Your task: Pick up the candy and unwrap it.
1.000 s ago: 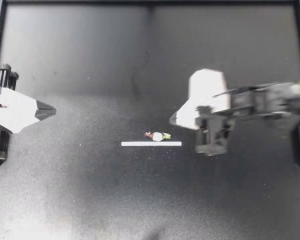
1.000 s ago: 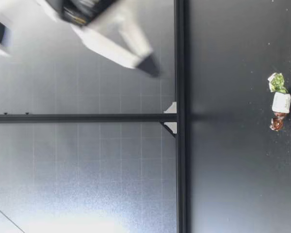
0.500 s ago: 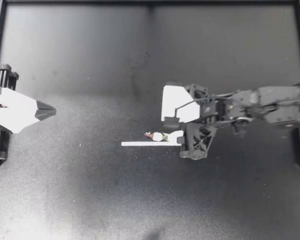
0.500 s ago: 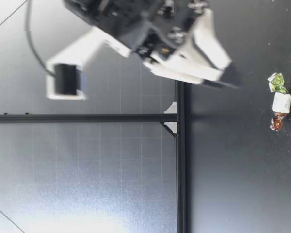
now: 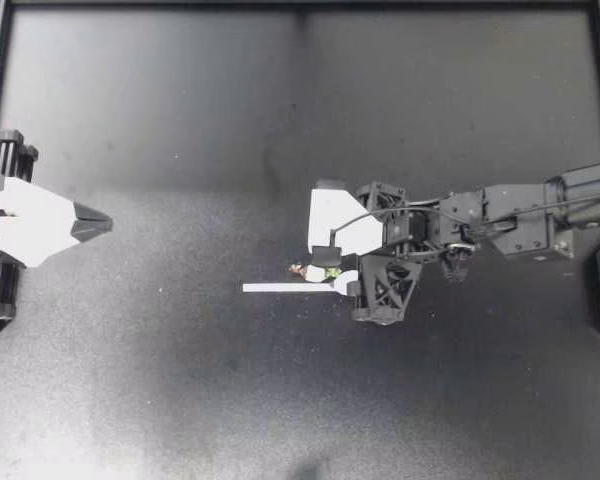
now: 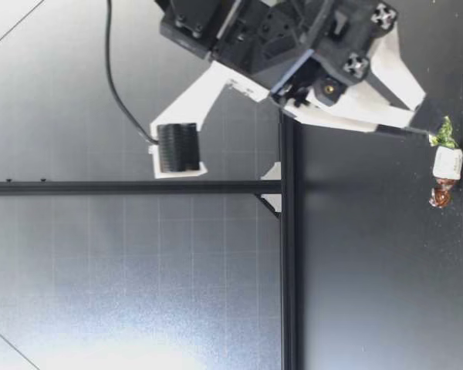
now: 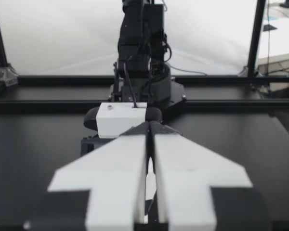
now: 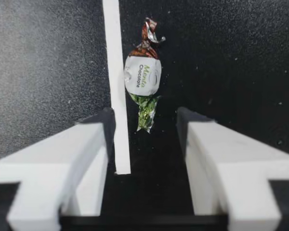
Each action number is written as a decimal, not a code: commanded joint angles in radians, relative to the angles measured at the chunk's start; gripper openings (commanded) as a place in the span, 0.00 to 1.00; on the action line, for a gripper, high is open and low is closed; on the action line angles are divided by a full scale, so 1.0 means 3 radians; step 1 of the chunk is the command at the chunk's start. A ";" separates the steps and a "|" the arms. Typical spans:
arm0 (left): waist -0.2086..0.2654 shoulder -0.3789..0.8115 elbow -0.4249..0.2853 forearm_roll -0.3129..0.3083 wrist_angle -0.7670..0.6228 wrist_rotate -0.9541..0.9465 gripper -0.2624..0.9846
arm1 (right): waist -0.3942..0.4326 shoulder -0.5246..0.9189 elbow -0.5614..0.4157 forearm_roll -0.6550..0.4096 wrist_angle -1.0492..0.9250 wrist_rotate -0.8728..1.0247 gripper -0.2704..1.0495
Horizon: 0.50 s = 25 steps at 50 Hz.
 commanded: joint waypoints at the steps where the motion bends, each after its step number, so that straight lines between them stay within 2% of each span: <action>1: -0.0005 0.0015 -0.0036 -0.0005 -0.0031 -0.0005 0.12 | -0.0036 -0.0026 -0.0066 -0.0005 -0.0010 0.0005 0.56; 19: -0.0005 0.0015 -0.0020 -0.0005 -0.0036 -0.0010 0.12 | -0.0061 0.0102 -0.0128 -0.0005 0.0000 0.0010 0.54; 23: -0.0005 0.0015 -0.0020 -0.0005 -0.0031 -0.0010 0.12 | -0.0061 0.0123 -0.0133 -0.0005 0.0026 0.0010 0.50; 25: -0.0005 0.0015 -0.0015 -0.0005 -0.0031 -0.0010 0.12 | -0.0056 0.0133 -0.0133 -0.0005 0.0077 0.0005 0.45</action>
